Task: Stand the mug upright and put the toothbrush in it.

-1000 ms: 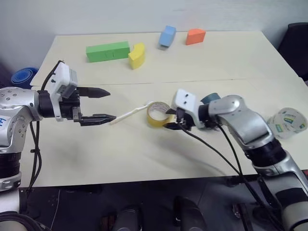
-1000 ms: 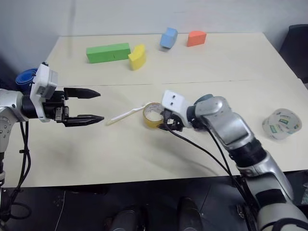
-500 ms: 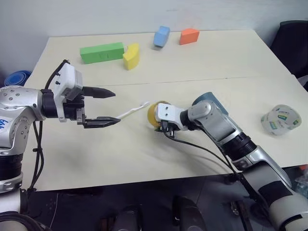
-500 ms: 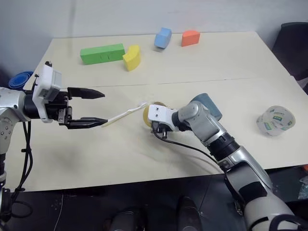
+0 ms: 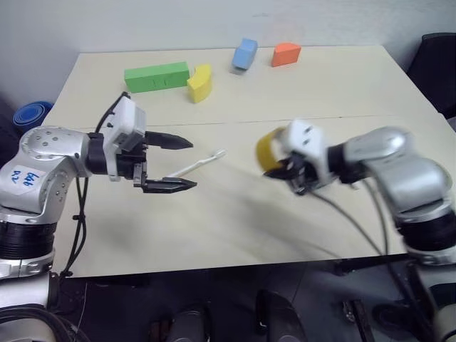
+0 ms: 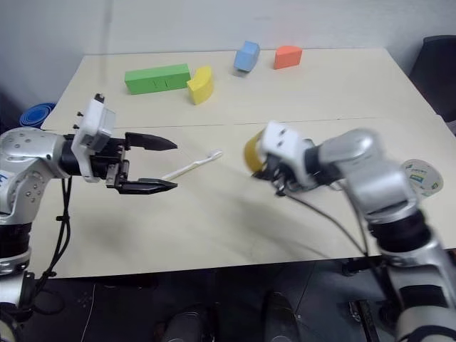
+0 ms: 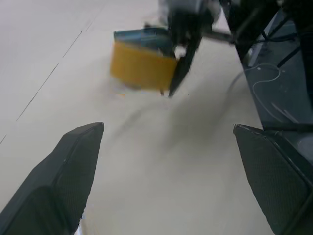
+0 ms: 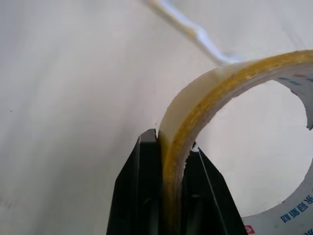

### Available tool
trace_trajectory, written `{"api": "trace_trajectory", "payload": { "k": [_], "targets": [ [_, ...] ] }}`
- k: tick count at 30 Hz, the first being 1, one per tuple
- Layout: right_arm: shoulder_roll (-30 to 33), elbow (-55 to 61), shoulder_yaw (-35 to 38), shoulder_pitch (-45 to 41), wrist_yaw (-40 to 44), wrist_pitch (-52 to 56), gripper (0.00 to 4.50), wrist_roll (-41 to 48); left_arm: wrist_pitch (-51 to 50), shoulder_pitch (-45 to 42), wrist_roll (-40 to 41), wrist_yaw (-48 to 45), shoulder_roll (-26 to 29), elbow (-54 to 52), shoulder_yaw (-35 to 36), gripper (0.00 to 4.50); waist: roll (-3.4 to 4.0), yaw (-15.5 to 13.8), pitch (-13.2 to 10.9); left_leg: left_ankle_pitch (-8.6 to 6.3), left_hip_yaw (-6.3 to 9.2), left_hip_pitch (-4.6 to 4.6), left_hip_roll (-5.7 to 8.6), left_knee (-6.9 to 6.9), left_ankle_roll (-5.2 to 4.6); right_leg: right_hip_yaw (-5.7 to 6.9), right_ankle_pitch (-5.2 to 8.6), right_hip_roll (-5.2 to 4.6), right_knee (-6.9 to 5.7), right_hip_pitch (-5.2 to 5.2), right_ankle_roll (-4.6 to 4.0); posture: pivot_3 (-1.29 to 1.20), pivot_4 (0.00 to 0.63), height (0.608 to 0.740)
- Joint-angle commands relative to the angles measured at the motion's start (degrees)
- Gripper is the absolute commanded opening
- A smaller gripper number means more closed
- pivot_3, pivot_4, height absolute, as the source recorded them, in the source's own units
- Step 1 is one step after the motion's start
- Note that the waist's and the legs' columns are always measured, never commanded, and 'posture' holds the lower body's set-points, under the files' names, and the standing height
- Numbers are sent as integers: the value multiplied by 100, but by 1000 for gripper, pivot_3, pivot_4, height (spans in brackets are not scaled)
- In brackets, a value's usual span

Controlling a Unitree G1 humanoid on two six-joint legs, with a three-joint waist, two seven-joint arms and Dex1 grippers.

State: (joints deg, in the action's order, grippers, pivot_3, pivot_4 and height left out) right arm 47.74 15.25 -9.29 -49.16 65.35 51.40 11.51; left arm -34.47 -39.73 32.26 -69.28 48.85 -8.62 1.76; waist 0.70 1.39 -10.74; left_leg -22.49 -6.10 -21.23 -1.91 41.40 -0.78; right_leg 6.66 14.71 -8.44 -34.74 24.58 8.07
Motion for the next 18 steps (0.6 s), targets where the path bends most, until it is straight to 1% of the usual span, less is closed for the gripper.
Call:
{"api": "trace_trajectory", "payload": {
  "k": [1,4,6,8,11,13,15,17,18],
  "targets": [
    [665,-917,808,-469,-217,-16,11,-57,-26,-257,199,-90,-129,-279,-48,4500,-1,2,0,0,-3,1,1,2,-1,-3,0,-1,0,-1,0,0,150,740],
    [987,-2149,800,-678,-459,-559,11,-381,-8,-351,207,-111,-296,-318,-177,4500,-2,22,0,2,-12,10,0,-11,-3,-9,0,-1,4,0,0,0,150,740],
    [1142,-3066,607,-631,-550,-1328,11,-753,1,-453,222,-106,-474,-344,-298,4500,-3,29,1,2,-15,15,0,-20,-3,-9,0,-1,5,1,0,0,150,740],
    [1022,-4088,503,-741,-782,-1896,11,-1004,18,-564,215,-101,-663,-363,-417,4500,-4,39,0,2,-22,15,1,-23,-3,-12,0,-1,10,2,0,0,150,740],
    [590,-5579,465,-876,-1141,-2693,11,-1186,30,-726,198,-54,-912,-361,-524,4500,-3,47,0,4,-27,11,1,-25,-6,-13,0,-1,13,6,0,0,150,740],
    [379,-6333,423,-960,-1395,-3139,11,-1361,32,-789,162,-32,-996,-349,-553,4500,-1,65,-2,5,-26,12,1,-25,-6,-13,0,-1,12,7,0,0,150,740],
    [249,-6931,383,-1070,-1635,-3520,666,-1521,23,-825,142,-19,-1024,-345,-569,4500,5,80,-3,6,-26,11,1,-27,-7,-14,0,-1,11,10,0,0,150,740],
    [189,-7308,375,-1189,-1733,-3796,1162,-1607,9,-839,151,-11,-1022,-348,-572,4500,11,95,-8,6,-25,10,1,-30,-7,-14,0,-2,10,11,0,0,150,740],
    [163,-7530,373,-1265,-1883,-3938,1540,-1675,-4,-837,166,-16,-1003,-360,-556,4500,14,105,-9,7,-25,9,1,-30,-7,-14,0,-2,10,13,0,0,150,740]
  ]
}}
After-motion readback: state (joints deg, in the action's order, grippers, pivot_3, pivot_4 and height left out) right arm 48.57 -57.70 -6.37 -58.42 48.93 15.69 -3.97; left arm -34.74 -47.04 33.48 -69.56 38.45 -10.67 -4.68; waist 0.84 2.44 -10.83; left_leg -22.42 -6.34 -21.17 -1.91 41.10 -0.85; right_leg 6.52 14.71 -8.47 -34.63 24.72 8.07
